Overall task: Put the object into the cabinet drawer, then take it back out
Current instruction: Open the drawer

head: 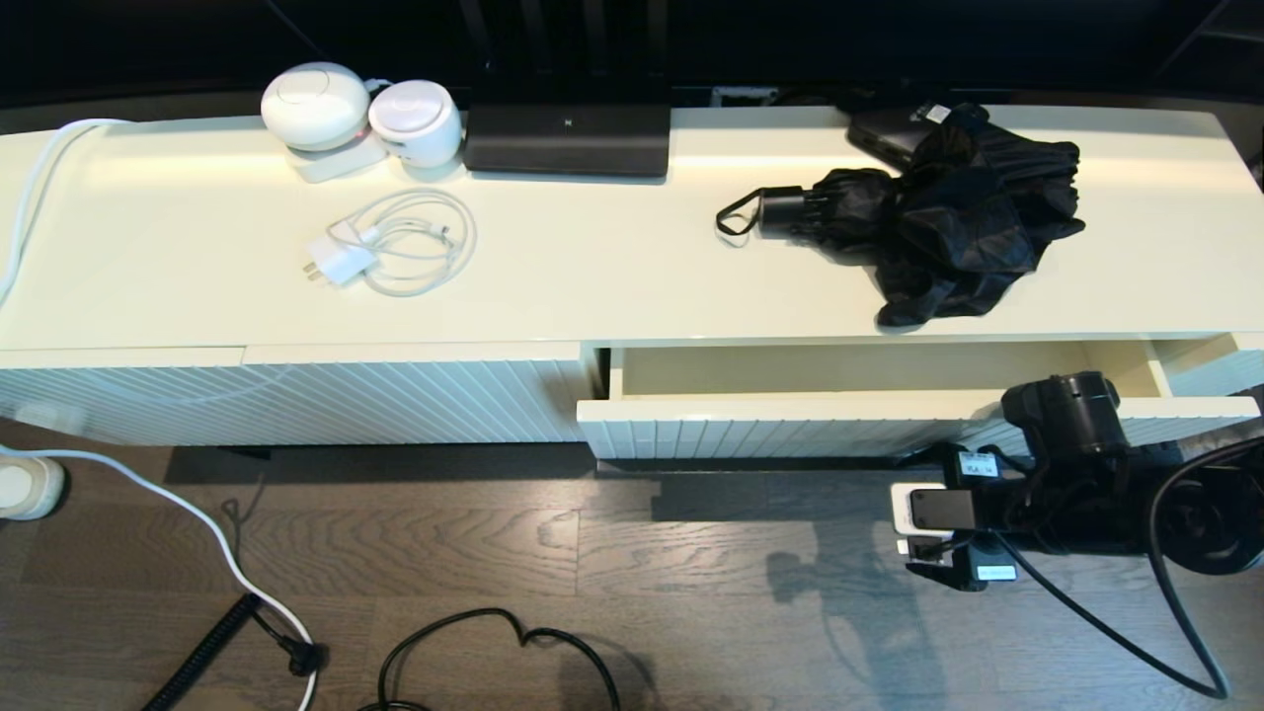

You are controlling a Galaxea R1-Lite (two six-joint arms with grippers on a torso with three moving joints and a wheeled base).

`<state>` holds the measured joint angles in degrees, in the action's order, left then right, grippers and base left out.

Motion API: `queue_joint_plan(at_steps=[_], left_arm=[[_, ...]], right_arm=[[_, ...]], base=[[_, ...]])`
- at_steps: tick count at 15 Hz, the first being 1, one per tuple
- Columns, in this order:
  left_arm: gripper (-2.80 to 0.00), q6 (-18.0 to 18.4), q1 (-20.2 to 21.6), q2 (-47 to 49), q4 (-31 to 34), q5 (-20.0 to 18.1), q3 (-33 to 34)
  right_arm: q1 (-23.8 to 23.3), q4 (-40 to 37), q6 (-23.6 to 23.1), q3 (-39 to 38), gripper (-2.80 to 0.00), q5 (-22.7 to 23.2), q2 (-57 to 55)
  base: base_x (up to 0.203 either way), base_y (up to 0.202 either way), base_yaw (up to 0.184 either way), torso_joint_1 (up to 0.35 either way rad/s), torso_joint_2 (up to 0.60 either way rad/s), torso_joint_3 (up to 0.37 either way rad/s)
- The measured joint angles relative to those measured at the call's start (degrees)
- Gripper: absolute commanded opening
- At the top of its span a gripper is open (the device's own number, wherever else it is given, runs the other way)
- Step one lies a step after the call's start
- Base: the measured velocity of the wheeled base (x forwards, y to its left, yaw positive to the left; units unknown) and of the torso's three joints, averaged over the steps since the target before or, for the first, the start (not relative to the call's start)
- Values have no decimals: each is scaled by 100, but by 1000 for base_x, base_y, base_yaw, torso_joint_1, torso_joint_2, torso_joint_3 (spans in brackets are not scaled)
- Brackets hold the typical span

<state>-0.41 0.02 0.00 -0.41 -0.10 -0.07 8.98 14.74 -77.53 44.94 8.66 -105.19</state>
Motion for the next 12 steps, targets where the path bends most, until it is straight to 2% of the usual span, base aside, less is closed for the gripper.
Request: queue_joint_plan(at_steps=[7, 12], left_arm=[[-280, 1, 2, 0, 0, 0, 0], [-280, 0, 0, 0, 0, 2, 0]], right_arm=[[0, -219, -14, -174, 0, 2, 489], [-1, -737, -24, -301, 0, 10, 1129]], base=[[0, 0, 0, 0, 0, 0], [0, 0, 0, 0, 0, 0]])
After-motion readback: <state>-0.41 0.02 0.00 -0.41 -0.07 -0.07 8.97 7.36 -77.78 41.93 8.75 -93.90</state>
